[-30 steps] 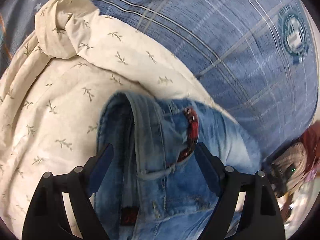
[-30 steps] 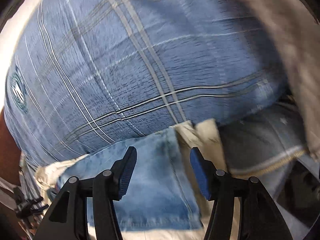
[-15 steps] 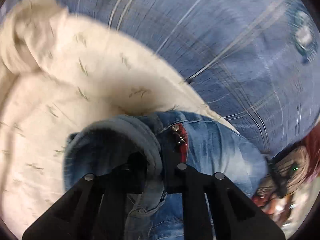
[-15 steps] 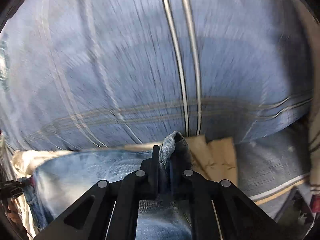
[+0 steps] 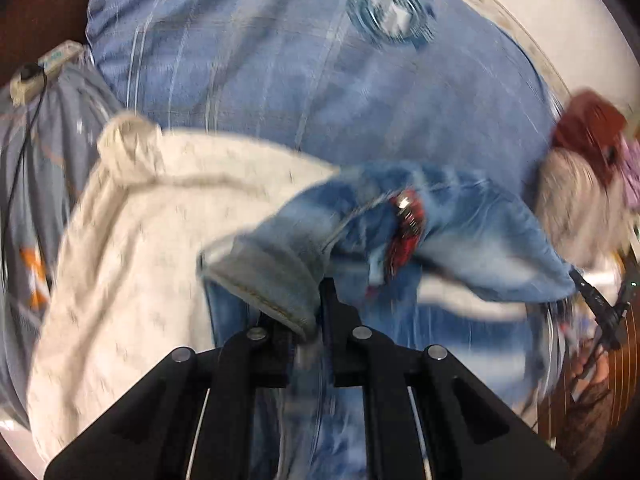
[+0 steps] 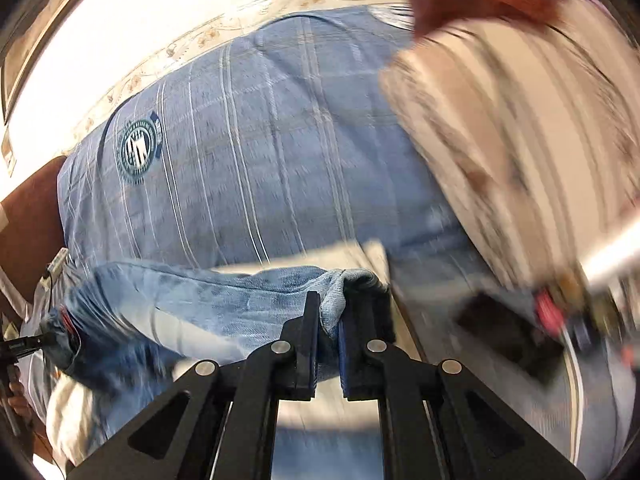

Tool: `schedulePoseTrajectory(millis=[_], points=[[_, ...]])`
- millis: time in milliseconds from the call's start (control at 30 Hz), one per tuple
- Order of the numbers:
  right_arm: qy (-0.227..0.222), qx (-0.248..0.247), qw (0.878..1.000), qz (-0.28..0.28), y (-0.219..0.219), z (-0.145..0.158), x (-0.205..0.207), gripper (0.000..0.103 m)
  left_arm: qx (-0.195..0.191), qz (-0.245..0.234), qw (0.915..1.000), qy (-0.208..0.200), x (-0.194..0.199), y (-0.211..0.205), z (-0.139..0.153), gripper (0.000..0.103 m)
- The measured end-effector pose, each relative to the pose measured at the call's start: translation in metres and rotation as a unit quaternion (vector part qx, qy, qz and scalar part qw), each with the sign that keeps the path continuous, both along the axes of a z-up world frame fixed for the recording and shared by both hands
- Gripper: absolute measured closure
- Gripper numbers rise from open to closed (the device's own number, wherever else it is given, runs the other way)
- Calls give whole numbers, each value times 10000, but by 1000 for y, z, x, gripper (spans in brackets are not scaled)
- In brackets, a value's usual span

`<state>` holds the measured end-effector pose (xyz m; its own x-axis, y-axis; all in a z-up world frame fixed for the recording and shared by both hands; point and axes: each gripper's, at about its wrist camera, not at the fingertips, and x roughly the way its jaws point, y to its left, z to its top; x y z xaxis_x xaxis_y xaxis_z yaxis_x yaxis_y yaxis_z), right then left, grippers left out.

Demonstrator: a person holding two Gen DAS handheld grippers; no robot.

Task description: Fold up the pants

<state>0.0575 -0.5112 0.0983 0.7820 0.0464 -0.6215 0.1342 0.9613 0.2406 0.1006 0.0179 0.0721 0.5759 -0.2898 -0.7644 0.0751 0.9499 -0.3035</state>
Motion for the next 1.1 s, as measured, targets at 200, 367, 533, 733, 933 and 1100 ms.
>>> schedulePoseTrajectory(millis=[200,367,533,733,933,1100], points=[[1021,643,9881,-958,-29,-87,-84,85,78,-394,9956,845,-46,10,-71,87],[754,1054,9843,-1195,-29,-74,-126,80,-763,-70,9932,881,-83,57,-67,83],[270,2065,9767,-512,8,-52,-116,19,-1582,370,9848,613,-92,71,-54,16],[1027,2967,9485,428,79,-94,-55,19,-2074,425,9694,1243,-61,49,-85,16],[1226,3276,9366,195,100,-123,-16,23,-2100,707,9602,1703,-24,36,-115,16],[1140,3366,9337,429,103,-113,-11,101,-1990,681,9664,1476,-15,36,-101,68]])
